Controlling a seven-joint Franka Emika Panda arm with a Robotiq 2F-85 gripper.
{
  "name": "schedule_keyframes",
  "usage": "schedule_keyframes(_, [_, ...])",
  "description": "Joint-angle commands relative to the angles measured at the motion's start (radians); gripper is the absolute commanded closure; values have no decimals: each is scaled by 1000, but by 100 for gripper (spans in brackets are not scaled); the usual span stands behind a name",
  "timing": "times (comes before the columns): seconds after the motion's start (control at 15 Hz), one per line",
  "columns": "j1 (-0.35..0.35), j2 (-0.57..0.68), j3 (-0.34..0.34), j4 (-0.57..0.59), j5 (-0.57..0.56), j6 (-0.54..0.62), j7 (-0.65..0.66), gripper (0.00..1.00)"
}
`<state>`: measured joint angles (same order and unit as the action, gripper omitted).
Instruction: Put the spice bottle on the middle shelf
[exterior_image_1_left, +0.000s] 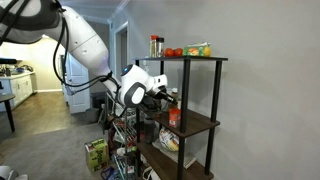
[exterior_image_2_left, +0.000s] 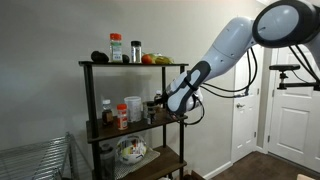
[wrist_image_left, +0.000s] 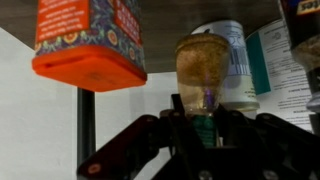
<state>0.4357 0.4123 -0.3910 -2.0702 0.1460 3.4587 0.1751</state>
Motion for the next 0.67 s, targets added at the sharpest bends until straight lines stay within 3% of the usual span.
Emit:
schedule_keyframes(0.0, [66, 38, -62, 29, 38, 0, 23, 88])
schedule_keyframes(0.07, [80, 45, -75, 31, 41, 0, 28, 89])
schedule_keyframes(0.13, [96, 55, -90, 36, 46, 0, 32, 60])
schedule_keyframes(0.2, [113, 64, -107, 39, 53, 0, 37, 47])
schedule_keyframes(0.6, [188, 107, -172, 51, 54, 0, 91, 9])
